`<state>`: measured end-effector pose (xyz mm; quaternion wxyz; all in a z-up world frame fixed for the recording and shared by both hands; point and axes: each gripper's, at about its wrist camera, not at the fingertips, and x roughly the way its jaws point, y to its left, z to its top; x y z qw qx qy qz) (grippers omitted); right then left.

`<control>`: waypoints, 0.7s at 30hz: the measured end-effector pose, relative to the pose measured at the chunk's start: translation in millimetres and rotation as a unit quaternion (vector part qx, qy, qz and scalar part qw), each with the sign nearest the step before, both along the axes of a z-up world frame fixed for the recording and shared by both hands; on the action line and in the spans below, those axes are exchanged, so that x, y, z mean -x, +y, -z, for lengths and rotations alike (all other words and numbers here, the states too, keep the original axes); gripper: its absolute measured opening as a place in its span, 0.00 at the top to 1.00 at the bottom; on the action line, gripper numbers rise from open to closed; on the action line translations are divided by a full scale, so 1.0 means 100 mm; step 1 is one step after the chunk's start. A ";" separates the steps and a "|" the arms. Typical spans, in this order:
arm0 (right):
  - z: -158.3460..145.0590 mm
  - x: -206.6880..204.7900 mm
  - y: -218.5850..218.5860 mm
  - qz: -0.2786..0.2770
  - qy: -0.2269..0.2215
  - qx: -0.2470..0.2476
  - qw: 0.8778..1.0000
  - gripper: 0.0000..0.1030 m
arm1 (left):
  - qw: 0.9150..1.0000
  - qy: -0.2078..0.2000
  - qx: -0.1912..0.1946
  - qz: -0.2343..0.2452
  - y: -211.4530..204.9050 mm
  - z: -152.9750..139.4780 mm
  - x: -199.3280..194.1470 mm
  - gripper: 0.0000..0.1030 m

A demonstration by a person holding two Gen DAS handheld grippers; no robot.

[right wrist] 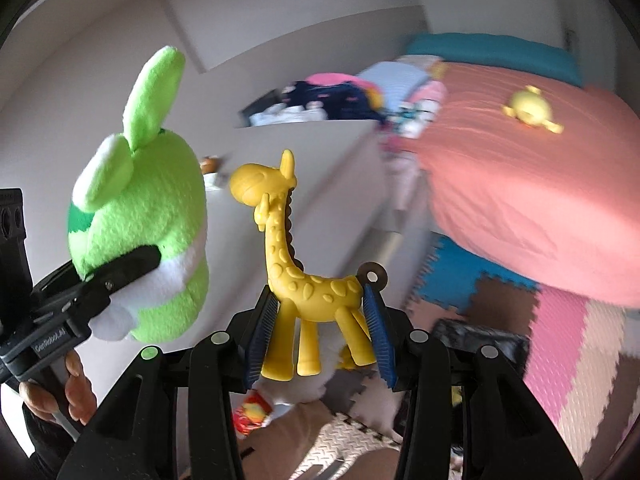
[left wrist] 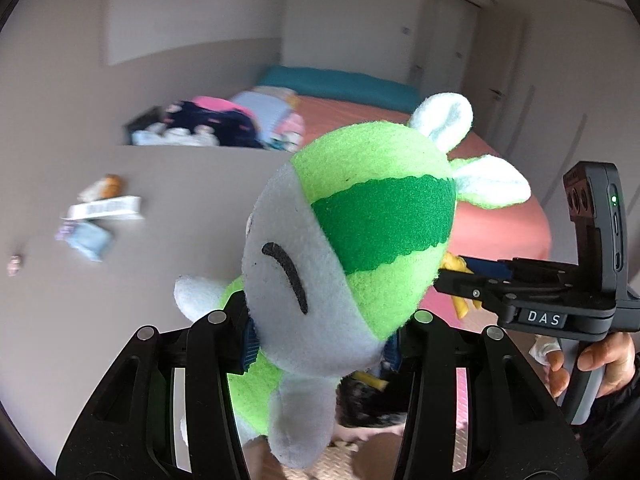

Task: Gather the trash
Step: 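Carry the plush and giraffe over the trash bin and open both tools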

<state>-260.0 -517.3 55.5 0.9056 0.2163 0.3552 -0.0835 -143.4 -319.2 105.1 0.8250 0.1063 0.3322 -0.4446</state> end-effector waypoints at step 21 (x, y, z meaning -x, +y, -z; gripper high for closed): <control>0.86 1.30 -1.07 0.184 0.055 -0.008 0.981 0.02 | 0.996 0.029 -0.061 0.055 -1.48 0.78 0.81 0.05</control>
